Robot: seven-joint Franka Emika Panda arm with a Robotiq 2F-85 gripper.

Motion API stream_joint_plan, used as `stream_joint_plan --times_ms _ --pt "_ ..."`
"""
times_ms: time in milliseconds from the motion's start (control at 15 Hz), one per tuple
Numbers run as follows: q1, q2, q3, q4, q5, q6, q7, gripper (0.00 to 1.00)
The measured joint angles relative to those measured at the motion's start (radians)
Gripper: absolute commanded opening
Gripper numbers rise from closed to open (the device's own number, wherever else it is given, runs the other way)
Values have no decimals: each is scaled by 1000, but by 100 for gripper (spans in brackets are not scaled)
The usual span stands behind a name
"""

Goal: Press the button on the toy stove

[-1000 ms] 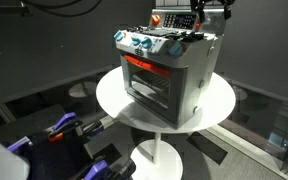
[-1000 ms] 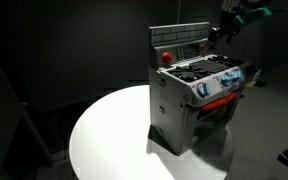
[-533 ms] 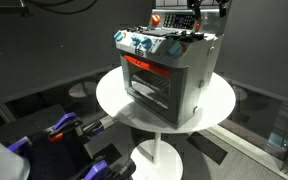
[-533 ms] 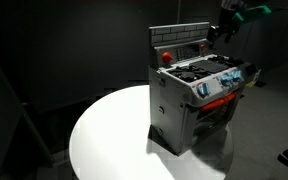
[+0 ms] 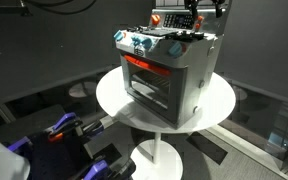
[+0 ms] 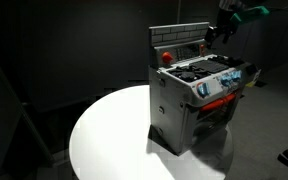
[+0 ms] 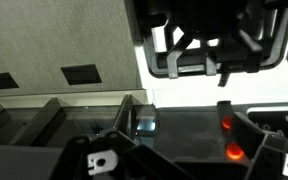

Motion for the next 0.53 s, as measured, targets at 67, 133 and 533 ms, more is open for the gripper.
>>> stream_joint_plan --times_ms 67,133,533 --pt "0 1 0 1 0 0 0 100" --pt "0 2 1 1 0 0 0 100" --pt "1 15 1 14 0 0 0 100"
